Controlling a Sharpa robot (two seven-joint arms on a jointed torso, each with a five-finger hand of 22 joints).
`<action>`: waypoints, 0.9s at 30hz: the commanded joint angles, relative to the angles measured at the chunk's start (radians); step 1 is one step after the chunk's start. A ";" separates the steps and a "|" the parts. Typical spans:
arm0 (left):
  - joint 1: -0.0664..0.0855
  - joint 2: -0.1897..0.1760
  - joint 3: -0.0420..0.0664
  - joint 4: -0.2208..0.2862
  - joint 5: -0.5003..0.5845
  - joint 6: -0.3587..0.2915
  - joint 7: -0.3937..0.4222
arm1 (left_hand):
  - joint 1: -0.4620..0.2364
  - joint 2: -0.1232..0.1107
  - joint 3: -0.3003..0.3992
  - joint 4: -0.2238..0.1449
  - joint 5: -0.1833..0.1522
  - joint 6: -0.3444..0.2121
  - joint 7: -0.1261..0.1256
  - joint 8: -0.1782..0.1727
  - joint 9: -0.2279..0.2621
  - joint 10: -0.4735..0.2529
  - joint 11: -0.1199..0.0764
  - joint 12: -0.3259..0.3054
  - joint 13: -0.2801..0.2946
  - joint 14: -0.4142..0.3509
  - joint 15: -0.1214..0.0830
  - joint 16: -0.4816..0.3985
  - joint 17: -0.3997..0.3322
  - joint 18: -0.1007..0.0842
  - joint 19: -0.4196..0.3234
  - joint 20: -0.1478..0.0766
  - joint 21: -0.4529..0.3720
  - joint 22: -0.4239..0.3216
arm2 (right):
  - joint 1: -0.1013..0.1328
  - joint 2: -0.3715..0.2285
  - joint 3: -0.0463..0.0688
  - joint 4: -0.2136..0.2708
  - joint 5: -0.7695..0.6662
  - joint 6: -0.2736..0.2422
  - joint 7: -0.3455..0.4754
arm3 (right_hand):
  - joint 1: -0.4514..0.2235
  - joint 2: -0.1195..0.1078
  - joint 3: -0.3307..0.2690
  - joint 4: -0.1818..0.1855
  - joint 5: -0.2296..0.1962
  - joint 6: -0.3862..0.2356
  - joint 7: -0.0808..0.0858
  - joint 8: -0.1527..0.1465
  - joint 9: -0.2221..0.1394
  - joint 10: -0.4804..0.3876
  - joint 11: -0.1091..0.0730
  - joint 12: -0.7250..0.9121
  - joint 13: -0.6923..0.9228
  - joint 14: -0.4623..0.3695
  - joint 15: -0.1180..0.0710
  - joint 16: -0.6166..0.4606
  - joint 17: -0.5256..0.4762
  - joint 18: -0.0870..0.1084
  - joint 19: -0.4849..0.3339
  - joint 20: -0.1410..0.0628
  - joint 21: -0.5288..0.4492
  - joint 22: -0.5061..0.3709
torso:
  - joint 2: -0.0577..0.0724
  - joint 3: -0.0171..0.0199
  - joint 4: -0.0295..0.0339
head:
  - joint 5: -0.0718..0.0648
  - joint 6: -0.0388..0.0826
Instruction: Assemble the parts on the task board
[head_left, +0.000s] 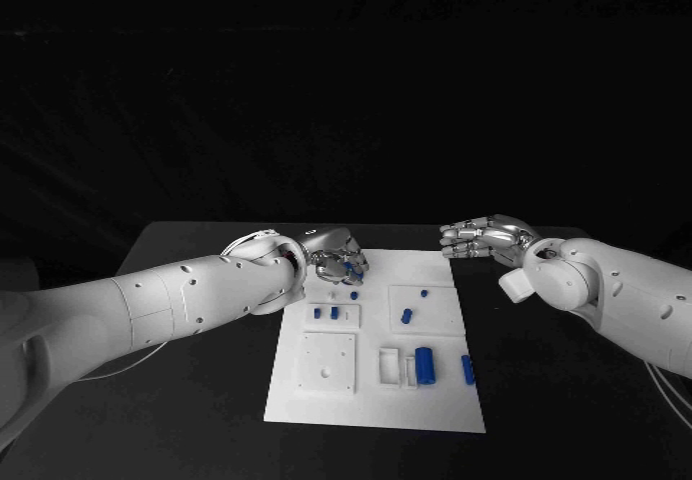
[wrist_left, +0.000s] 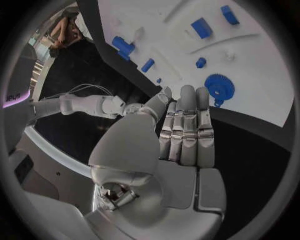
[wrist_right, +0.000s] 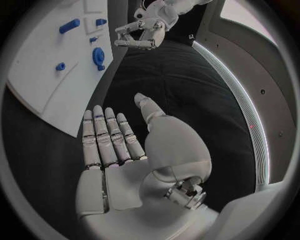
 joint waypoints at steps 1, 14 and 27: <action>-0.005 0.011 -0.008 -0.009 -0.164 0.013 -0.034 | 0.035 -0.015 -0.032 0.017 -0.001 -0.029 0.002 -0.001 -0.001 -0.064 0.011 -0.003 -0.001 -0.021 0.005 0.012 -0.028 0.025 -0.005 0.013 -0.013 0.002 | 0.000 0.001 0.001 0.003 -0.005 0.000 0.013 | -0.007 0.000 0.004 0.004 0.006 -0.003 -0.001 0.001 0.001 -0.001 0.002 -0.002 -0.001 -0.001 -0.001 -0.002 0.001 -0.003 -0.004 -0.002 -0.001 0.000 | 0.000 -0.0001 0.0007 | 0.001 -0.002; -0.030 0.038 -0.022 -0.052 -0.246 -0.032 -0.066 | 0.042 -0.024 0.008 0.051 0.053 0.003 0.012 -0.001 -0.002 -0.009 0.003 -0.002 -0.001 -0.038 0.000 0.201 -0.068 0.032 0.030 0.004 0.004 0.086 | 0.000 0.001 0.001 0.005 -0.007 0.001 0.014 | -0.009 -0.002 0.001 0.005 0.007 -0.004 -0.001 0.001 0.001 -0.001 0.002 -0.002 -0.001 -0.001 -0.001 -0.002 0.001 -0.004 -0.004 -0.002 -0.001 0.000 | 0.001 -0.0017 -0.0016 | -0.002 -0.003; -0.055 0.053 -0.022 -0.095 -0.216 -0.056 -0.049 | 0.001 -0.024 0.132 0.038 0.046 0.016 0.000 -0.001 -0.001 0.043 -0.013 -0.003 -0.001 0.012 -0.012 0.278 -0.084 0.042 0.036 -0.007 0.133 0.085 | 0.000 0.002 0.001 0.012 -0.010 -0.002 0.017 | -0.009 -0.002 0.001 0.005 0.007 -0.004 -0.001 0.001 0.001 -0.001 0.002 -0.002 -0.001 -0.001 -0.001 -0.002 0.001 -0.004 -0.004 -0.002 -0.001 0.000 | 0.004 -0.0013 -0.0076 | -0.006 -0.008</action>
